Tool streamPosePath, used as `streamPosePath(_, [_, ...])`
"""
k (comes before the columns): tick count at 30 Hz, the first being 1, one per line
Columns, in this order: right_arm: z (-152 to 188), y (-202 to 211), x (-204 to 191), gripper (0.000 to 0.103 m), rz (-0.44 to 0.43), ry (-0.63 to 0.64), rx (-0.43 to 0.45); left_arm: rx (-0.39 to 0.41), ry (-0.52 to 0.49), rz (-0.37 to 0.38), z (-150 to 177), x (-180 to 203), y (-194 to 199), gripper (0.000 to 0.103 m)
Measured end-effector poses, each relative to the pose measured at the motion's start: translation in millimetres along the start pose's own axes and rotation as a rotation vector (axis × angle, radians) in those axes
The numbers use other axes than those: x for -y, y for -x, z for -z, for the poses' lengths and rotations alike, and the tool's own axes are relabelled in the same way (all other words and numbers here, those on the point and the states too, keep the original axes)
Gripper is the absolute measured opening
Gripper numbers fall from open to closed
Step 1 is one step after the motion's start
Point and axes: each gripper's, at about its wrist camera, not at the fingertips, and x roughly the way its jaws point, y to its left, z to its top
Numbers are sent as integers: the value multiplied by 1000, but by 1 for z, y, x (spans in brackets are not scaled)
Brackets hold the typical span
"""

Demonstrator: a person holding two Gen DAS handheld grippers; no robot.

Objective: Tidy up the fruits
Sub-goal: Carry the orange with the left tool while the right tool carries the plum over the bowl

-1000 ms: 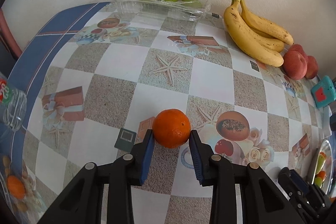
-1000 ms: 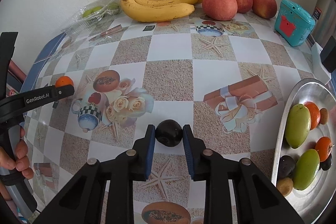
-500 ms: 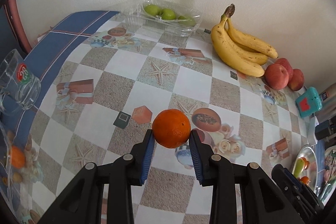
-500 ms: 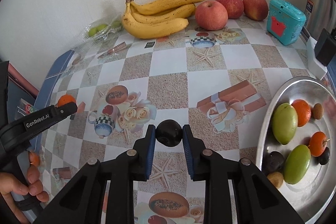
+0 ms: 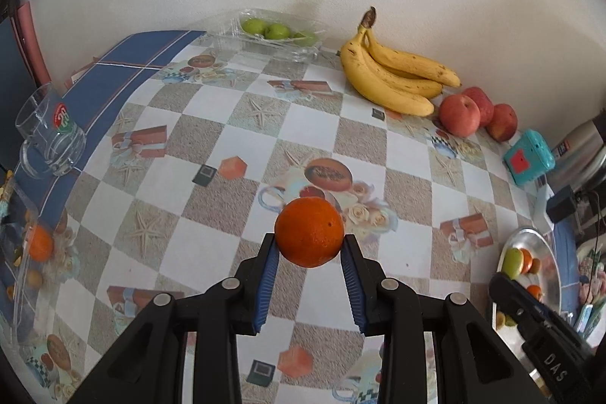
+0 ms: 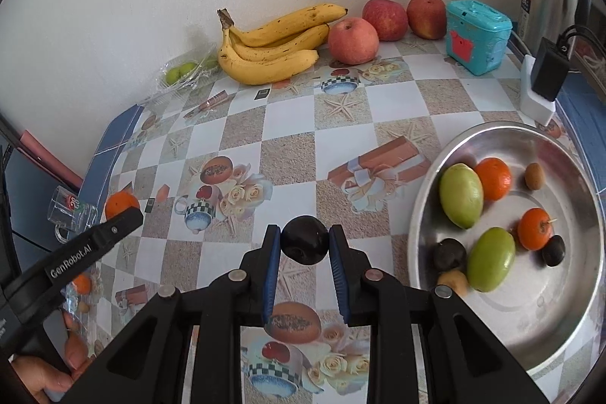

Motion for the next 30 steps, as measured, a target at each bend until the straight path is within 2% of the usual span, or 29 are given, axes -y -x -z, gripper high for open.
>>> streamPosePath(20, [23, 46, 52, 27, 32, -44, 25, -31, -79, -2, 44, 52, 8, 36])
streamPosePath(26, [25, 48, 72, 27, 62, -72, 13, -35, -170, 8, 56, 87, 10, 36])
streamPosePath(30, [29, 50, 104, 27, 111, -138, 1, -50, -240, 33, 67, 114, 9, 36])
